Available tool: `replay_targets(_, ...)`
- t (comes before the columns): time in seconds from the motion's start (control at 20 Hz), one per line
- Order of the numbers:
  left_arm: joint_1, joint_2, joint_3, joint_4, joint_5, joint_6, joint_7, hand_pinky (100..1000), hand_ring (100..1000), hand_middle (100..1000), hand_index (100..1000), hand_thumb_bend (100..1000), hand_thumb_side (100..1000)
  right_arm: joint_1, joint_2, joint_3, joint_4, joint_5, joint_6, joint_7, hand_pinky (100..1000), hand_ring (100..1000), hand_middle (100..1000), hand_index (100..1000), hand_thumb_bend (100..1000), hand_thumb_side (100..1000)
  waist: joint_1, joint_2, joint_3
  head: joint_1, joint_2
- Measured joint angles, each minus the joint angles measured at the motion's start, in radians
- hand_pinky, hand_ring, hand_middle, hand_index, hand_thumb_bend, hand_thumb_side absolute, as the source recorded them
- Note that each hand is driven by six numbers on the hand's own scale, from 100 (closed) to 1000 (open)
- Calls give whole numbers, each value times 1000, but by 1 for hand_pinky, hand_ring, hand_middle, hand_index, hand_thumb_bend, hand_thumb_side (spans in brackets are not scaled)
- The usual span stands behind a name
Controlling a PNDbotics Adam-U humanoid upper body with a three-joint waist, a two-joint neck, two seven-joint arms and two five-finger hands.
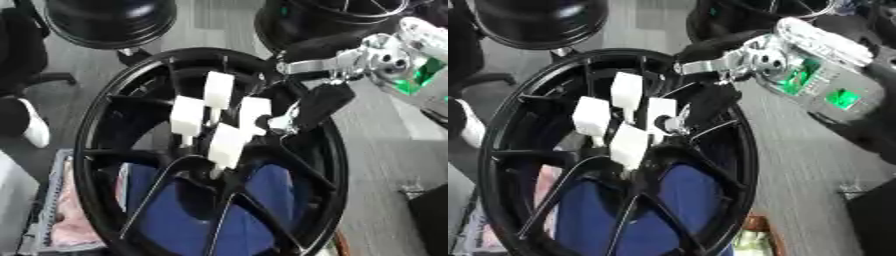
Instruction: Pull the pin out of the wheel hub.
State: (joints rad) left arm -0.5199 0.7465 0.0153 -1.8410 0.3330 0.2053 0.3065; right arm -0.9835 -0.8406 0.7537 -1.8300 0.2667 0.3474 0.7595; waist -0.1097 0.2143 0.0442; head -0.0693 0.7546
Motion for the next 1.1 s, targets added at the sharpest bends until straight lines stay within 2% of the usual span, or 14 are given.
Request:
replay_targets(0.75, 0, -1, 0, 0, 1, -1, -1, 767, 851, 717, 821, 225, 728, 17, 18, 10, 47, 5, -12, -3, 886, 881, 825, 910, 259, 645, 0, 8, 5, -7, -1)
replay_targets(1.1, 0, -6, 0, 0, 1, -2, -2, 767, 851, 718, 820, 222, 732, 17, 27, 11, 53, 5, -11, -12, 881, 872, 791, 888, 289, 578, 0, 10, 8, -11, -2)
